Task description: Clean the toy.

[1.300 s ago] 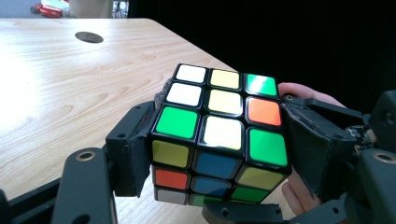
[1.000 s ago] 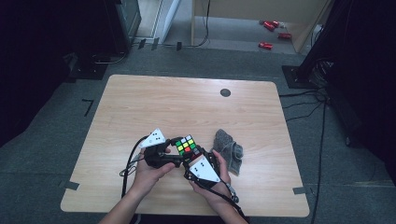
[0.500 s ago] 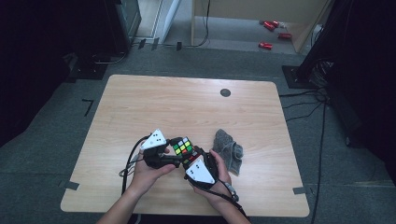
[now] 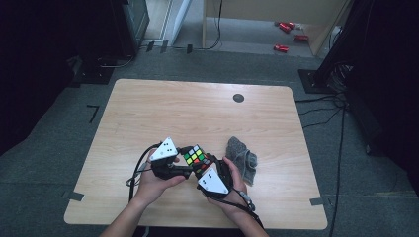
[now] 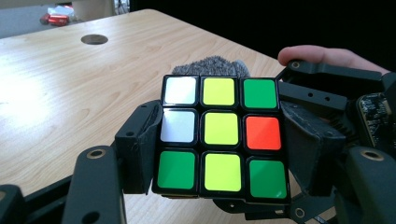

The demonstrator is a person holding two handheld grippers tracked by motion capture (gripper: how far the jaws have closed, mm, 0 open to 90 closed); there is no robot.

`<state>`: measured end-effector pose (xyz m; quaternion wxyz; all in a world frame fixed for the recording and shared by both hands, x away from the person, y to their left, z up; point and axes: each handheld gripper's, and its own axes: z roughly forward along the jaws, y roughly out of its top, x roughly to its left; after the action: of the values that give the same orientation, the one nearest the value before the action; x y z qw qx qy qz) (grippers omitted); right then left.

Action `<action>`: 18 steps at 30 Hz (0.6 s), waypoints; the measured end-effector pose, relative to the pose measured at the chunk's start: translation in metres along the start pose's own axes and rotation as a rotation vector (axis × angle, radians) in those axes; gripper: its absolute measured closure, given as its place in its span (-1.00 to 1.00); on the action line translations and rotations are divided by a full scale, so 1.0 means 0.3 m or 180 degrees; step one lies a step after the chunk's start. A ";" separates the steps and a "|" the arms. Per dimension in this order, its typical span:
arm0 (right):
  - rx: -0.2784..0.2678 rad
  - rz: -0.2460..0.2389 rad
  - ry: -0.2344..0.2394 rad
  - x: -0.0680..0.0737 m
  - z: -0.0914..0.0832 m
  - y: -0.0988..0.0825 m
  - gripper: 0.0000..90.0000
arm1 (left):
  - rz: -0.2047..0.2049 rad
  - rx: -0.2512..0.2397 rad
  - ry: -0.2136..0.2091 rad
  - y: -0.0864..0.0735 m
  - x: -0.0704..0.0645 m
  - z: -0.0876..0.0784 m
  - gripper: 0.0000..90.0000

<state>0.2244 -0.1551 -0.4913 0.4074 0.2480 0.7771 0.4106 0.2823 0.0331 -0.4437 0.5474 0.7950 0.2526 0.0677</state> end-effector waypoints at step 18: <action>-0.0103 0.0439 -0.0024 -0.020 -0.009 0.000 -0.24 | -0.0271 -0.0259 -0.0166 -0.002 0.020 -0.018 -0.21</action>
<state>0.2253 -0.1605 -0.4877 0.3850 0.2959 0.7500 0.4492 0.2854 0.0406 -0.4431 0.5880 0.7621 0.2688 0.0338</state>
